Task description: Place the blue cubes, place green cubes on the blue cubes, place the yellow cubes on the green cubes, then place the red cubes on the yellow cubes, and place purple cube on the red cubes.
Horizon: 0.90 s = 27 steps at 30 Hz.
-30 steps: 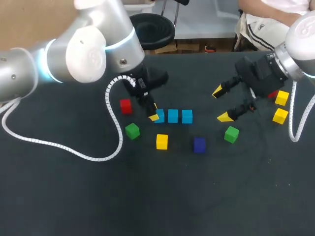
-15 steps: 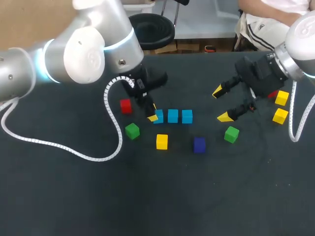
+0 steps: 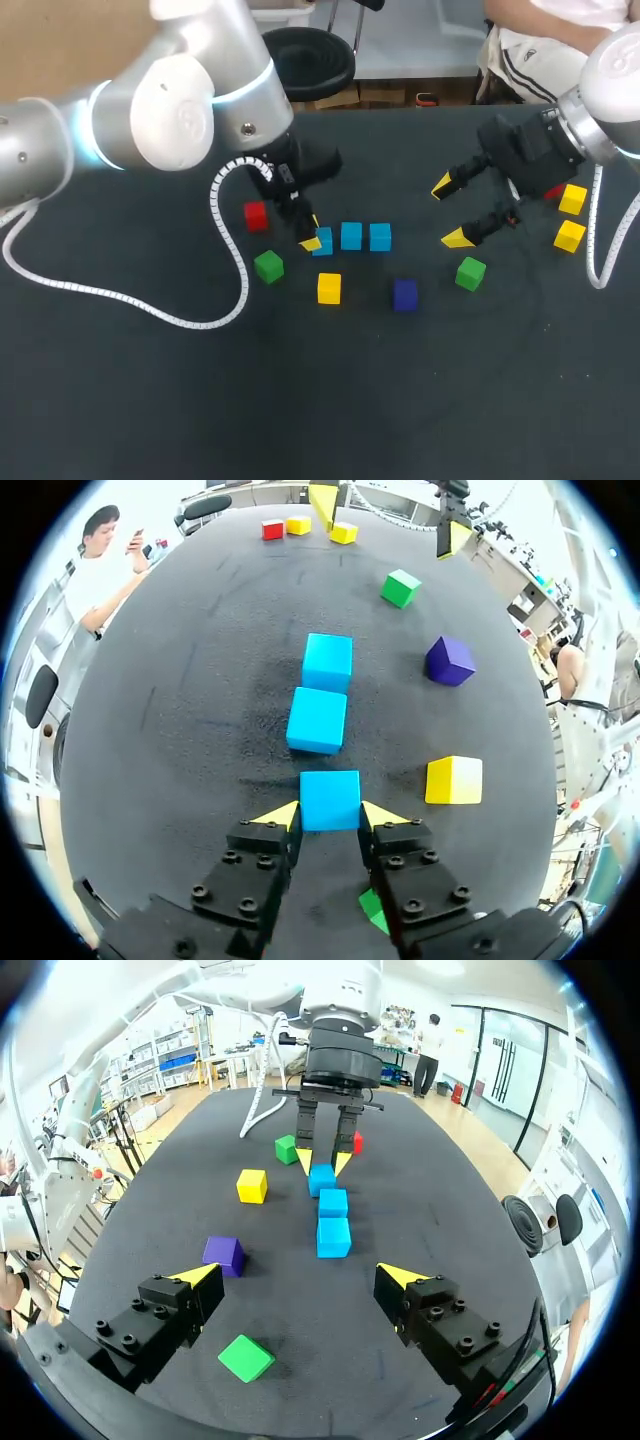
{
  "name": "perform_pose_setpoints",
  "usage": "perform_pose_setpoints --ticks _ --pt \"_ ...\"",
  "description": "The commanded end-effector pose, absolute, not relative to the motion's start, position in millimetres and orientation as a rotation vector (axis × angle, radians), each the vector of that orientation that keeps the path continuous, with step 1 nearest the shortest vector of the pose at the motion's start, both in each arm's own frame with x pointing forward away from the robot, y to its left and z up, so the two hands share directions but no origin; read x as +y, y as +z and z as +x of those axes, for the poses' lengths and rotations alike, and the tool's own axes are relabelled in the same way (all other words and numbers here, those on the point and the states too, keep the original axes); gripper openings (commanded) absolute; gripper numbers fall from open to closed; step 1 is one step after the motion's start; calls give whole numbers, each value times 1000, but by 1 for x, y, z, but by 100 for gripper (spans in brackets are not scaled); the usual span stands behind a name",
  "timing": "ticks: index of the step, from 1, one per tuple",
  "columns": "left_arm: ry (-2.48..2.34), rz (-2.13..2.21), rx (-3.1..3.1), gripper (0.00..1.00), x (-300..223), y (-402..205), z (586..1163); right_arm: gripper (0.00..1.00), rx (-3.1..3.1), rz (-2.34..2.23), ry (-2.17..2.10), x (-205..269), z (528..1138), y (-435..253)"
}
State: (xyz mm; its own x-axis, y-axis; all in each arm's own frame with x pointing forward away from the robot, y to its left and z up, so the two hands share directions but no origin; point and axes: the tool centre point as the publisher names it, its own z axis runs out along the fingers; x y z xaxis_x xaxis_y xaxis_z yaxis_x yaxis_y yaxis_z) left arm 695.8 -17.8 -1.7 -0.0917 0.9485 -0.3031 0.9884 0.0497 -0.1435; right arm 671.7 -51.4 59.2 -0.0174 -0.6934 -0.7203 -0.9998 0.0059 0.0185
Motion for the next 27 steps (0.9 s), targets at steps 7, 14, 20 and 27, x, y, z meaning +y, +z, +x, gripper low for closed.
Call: perform_pose_setpoints --ticks 7,14,20,27 --pt "-455 2067 2156 0 -20 -1 707 100 1762 -1740 761 -52 672 59" --pt "-434 2090 2133 0 -18 -1 711 100 1762 -1740 761 -52 672 59" --pt "-438 2088 2143 0 -17 -4 712 100 1762 -1740 761 -52 672 59" --pt "-452 2083 2155 0 -16 -8 711 100 1762 -1740 761 -52 672 59"
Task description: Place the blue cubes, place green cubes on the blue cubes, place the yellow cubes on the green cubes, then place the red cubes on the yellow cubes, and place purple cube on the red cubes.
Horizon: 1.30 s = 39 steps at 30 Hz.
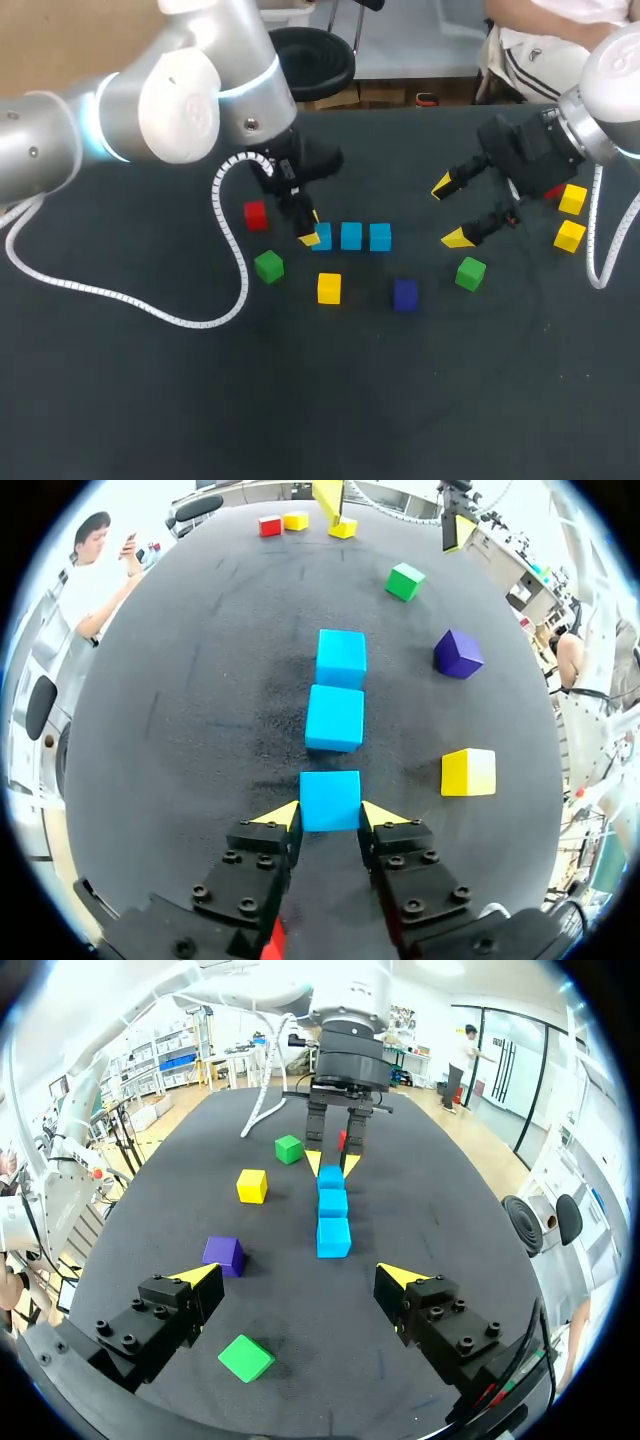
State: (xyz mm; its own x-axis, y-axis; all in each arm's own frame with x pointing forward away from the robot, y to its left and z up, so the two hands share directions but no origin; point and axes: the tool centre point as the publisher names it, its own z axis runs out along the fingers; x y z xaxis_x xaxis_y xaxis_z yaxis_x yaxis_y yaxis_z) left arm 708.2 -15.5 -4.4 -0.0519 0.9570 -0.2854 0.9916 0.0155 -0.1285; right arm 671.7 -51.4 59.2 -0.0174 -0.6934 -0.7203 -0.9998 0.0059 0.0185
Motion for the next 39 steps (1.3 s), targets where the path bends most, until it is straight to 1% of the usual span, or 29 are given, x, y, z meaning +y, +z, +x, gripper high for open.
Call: perform_pose_setpoints --ticks 1,6,7,8,9,10,23,26,32,39 --pt "-453 2082 2157 0 -16 -8 711 100 1762 -1740 761 -52 672 59" --pt "-453 2080 2157 0 -16 -8 711 100 1762 -1740 761 -52 672 59" --pt "-453 2078 2157 4 -16 -7 711 100 1762 -1740 761 -52 672 59" --pt "-450 2074 2159 10 -16 -7 712 100 1762 -1740 761 -52 672 59" --pt "-449 2072 2161 63 -15 -6 712 100 1762 -1740 761 -52 672 59" --pt "-447 2071 2162 100 -15 -6 712 100 1762 -1740 761 -52 672 59" --pt "-480 2021 2151 100 -10 3 709 100 1762 -1740 761 -52 672 59" --pt "-548 2012 2081 100 -8 15 706 100 1762 -1740 761 -52 672 59" --pt "-726 2169 1853 100 -19 33 694 100 1762 -1740 761 -52 672 59" --pt "-819 2154 1781 100 -21 46 684 100 1762 -1740 761 -52 672 59"
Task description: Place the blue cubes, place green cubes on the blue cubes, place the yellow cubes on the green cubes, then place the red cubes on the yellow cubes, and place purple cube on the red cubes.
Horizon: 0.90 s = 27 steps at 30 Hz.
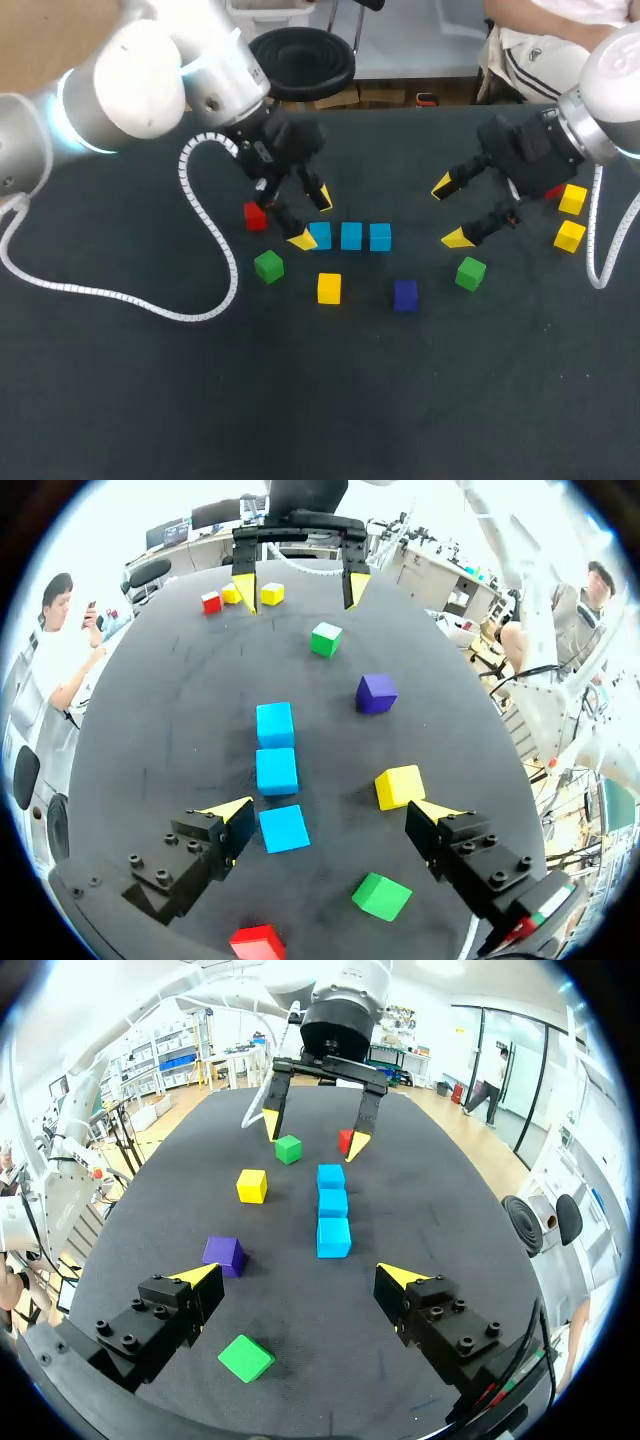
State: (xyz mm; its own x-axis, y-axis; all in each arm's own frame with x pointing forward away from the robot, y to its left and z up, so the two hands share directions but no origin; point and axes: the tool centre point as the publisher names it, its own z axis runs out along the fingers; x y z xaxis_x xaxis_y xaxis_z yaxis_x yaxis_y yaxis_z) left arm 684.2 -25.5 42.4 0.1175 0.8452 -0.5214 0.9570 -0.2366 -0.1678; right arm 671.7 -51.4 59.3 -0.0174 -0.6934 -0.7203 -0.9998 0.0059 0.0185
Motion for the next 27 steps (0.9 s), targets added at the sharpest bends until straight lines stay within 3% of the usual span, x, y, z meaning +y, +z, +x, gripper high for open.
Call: perform_pose_setpoints --ticks 1,27 --pt "-830 2142 1785 100 -20 48 683 100 1762 -1740 761 -52 672 59" --pt "-940 1960 1852 100 32 46 690 100 1762 -1740 761 -52 672 59"
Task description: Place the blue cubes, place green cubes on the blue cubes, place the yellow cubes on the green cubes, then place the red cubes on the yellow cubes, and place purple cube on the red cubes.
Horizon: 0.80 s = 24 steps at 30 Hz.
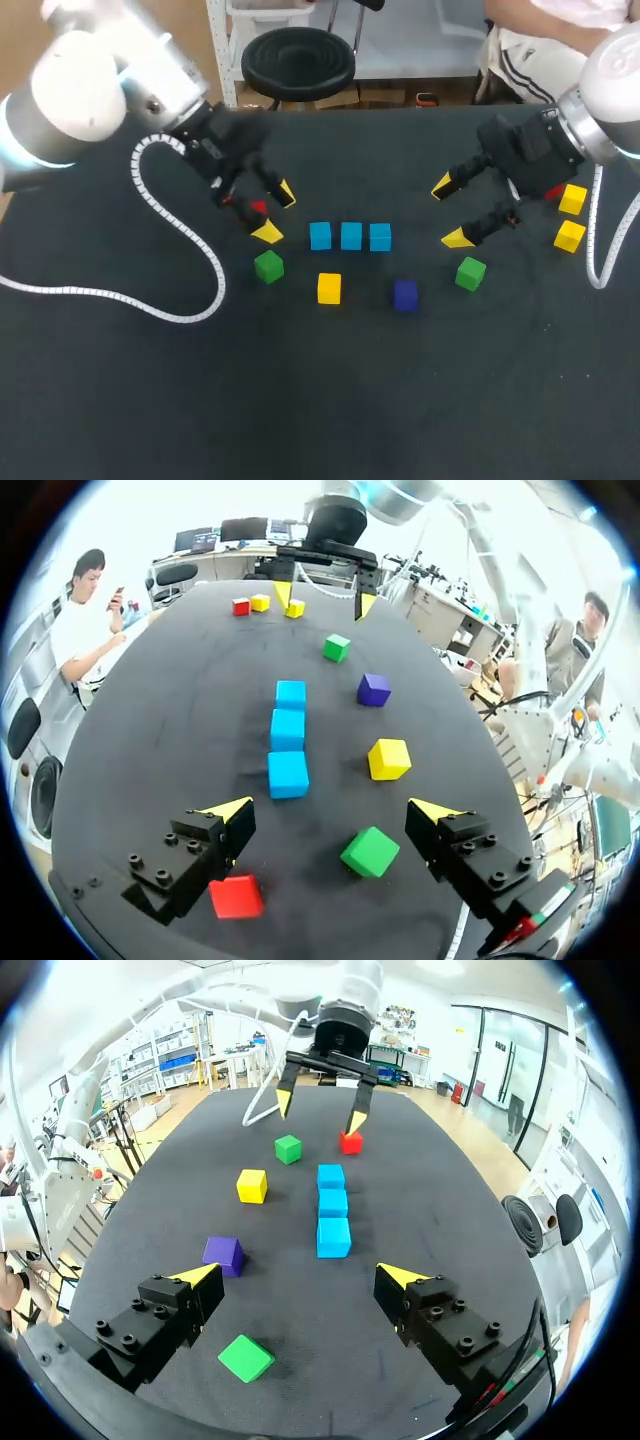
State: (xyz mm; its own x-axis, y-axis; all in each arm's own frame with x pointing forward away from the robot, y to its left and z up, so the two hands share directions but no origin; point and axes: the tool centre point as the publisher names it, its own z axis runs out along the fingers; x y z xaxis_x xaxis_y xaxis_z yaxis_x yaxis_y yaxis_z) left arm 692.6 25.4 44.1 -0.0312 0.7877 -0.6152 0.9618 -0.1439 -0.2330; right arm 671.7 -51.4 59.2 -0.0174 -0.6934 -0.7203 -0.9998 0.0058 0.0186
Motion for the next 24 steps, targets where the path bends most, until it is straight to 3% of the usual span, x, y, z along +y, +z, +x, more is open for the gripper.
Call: perform_pose_setpoints --ticks 1,24 --pt "-939 1958 1852 100 32 48 690 100 1762 -1740 761 -52 672 59" --pt "-833 1863 1885 100 22 59 705 100 1762 -1740 761 -52 672 59"
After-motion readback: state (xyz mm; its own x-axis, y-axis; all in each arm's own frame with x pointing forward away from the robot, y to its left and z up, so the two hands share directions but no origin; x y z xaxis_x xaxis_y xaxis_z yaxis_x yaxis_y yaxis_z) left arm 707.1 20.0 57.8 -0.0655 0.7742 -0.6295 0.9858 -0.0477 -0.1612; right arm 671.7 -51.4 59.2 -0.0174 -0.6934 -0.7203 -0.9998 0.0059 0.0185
